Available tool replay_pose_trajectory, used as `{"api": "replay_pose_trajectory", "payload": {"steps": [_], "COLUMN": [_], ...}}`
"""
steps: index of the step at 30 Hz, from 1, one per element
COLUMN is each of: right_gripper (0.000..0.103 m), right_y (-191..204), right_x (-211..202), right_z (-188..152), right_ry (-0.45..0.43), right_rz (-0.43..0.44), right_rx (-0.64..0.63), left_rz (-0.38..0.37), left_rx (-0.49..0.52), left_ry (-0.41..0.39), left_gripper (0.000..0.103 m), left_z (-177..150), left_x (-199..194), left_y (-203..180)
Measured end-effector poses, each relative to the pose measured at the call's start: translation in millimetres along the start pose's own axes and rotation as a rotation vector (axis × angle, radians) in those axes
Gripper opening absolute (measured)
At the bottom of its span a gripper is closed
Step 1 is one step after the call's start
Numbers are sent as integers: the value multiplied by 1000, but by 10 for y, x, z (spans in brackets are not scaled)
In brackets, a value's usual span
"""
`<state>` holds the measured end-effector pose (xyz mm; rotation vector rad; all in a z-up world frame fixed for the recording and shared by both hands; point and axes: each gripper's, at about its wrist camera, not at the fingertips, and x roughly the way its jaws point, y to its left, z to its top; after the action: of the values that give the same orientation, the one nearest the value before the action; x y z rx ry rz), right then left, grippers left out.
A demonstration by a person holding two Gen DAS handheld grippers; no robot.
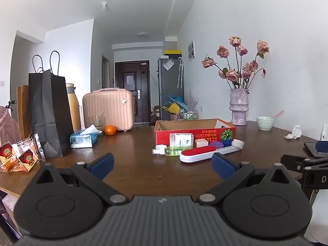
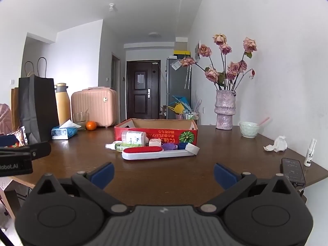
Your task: Organize rigid objects
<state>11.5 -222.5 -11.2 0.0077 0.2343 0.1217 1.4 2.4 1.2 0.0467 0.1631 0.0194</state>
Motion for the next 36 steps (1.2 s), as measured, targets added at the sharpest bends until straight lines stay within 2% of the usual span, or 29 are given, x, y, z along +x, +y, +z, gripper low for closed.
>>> {"api": "replay_pose_trajectory", "payload": {"steps": [36], "right_gripper": [103], "right_y": [27], "right_x": [-11], "right_z": [-3], "right_ry": [-2], "right_rz": [-3], "right_rx": [-24], "left_rz": [2], "left_rx": [21], "left_ry": [-4], "left_gripper": [103], "left_z": [-3], "left_x": [-17], "left_y": [-41]}}
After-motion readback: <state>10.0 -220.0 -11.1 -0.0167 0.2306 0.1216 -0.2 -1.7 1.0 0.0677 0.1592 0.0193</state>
